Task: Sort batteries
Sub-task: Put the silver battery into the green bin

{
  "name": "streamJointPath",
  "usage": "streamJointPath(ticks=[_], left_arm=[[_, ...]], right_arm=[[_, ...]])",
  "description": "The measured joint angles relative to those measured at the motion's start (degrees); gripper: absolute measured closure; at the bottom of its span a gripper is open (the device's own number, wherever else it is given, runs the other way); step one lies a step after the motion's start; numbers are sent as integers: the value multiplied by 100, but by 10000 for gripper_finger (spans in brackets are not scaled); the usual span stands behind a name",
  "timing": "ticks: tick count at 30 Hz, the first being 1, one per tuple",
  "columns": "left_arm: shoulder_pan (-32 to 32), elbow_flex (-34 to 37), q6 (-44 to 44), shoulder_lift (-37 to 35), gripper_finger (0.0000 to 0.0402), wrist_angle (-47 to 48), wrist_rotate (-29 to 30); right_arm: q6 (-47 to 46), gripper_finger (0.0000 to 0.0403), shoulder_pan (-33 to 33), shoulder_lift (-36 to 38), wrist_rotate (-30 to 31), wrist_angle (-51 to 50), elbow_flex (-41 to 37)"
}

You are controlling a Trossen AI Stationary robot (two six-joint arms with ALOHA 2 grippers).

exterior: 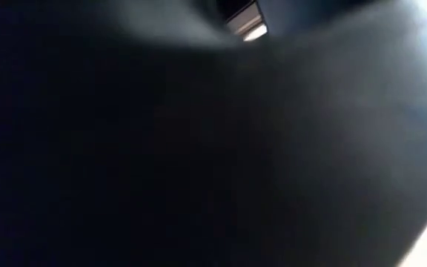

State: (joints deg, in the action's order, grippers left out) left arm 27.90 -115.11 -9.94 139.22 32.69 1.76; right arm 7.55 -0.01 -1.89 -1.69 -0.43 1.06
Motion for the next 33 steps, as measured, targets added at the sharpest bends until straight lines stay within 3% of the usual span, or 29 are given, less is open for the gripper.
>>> streamJointPath(ticks=[6,16,23,26,33], left_arm=[[-102,0,653,0,247,146,103],[-495,0,1644,-33,247,192,1103],[-572,-739,1724,-92,247,1259,896],[-479,-1018,2381,-88,247,2128,640],[-62,-1071,4614,-83,230,2962,654]], right_arm=[[0,402,2,-1,0,0,0],[0,402,2,-1,0,0,-1],[0,402,2,0,0,0,-2],[0,402,2,-1,0,0,0],[0,402,2,0,0,0,0]])
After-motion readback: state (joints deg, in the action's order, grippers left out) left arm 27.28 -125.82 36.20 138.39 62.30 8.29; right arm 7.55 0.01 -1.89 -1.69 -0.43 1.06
